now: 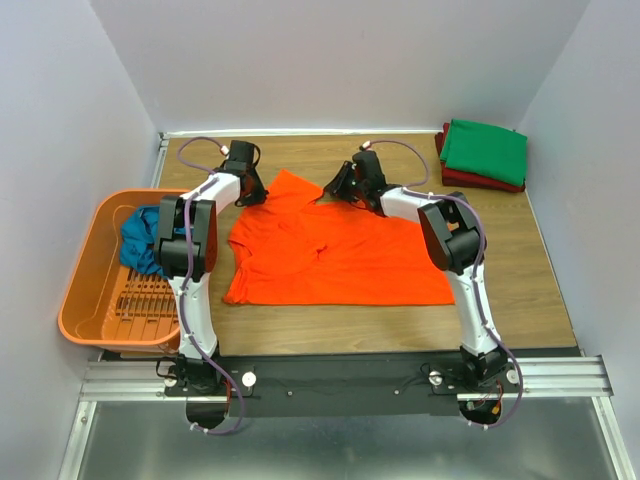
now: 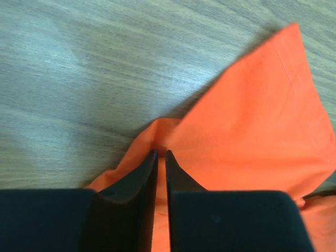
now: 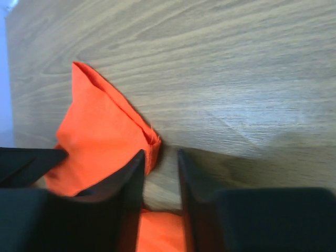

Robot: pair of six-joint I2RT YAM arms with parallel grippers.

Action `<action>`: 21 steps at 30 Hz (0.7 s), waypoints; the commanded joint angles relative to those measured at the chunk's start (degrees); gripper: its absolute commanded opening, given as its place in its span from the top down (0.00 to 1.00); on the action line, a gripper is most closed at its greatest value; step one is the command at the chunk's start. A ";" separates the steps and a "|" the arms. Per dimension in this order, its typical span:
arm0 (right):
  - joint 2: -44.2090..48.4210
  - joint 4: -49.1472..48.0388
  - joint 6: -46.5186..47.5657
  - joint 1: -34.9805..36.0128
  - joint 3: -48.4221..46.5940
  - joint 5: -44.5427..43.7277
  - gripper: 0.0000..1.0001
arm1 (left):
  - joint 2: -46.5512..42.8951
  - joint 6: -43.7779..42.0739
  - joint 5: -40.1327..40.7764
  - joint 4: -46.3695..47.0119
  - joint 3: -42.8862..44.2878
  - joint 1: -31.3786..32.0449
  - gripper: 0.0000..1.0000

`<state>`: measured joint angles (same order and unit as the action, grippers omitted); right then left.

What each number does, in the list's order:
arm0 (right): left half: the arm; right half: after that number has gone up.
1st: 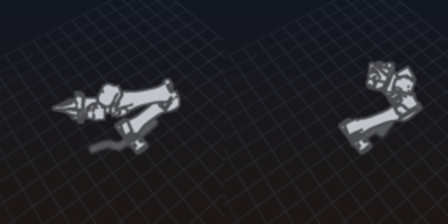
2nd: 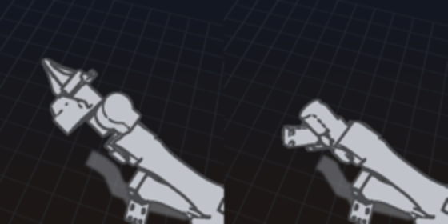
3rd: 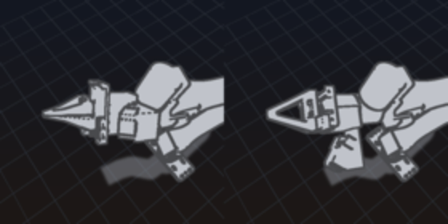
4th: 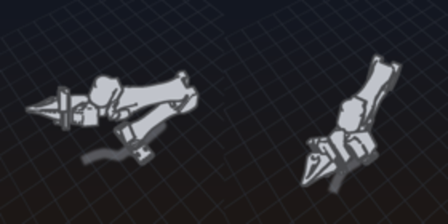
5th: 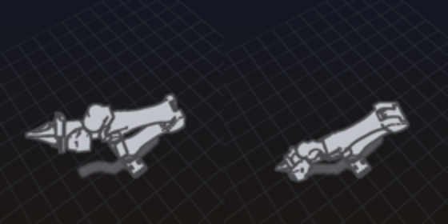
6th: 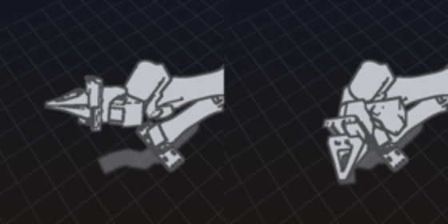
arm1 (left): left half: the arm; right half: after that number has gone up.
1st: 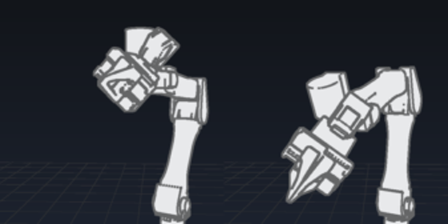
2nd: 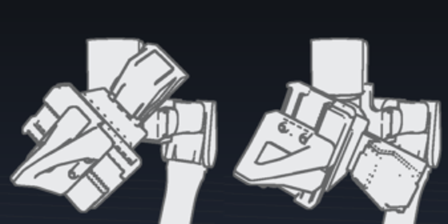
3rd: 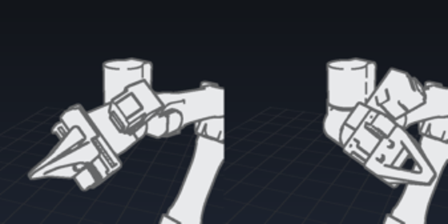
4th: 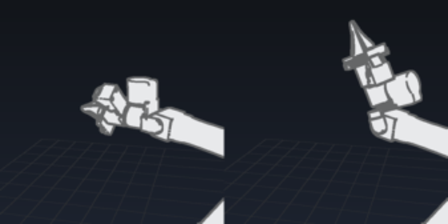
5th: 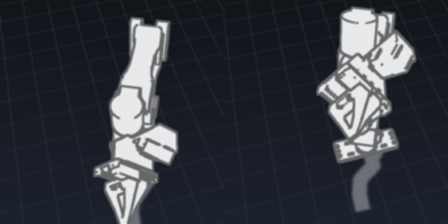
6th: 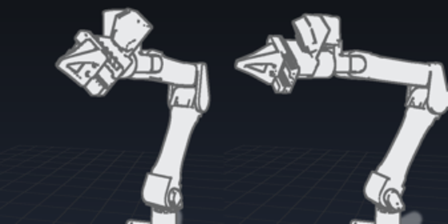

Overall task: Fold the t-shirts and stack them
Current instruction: Fold the tshirt

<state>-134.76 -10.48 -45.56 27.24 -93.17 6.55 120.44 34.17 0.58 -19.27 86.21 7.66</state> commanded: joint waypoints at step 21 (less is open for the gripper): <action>22.43 -0.68 9.00 -5.88 16.16 0.22 0.48 | -5.84 -24.93 2.16 24.52 4.14 2.80 0.57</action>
<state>-115.35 -11.44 -38.89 22.46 -80.90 7.38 112.57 17.89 1.45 -1.85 89.38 9.08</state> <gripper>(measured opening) 0.520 0.420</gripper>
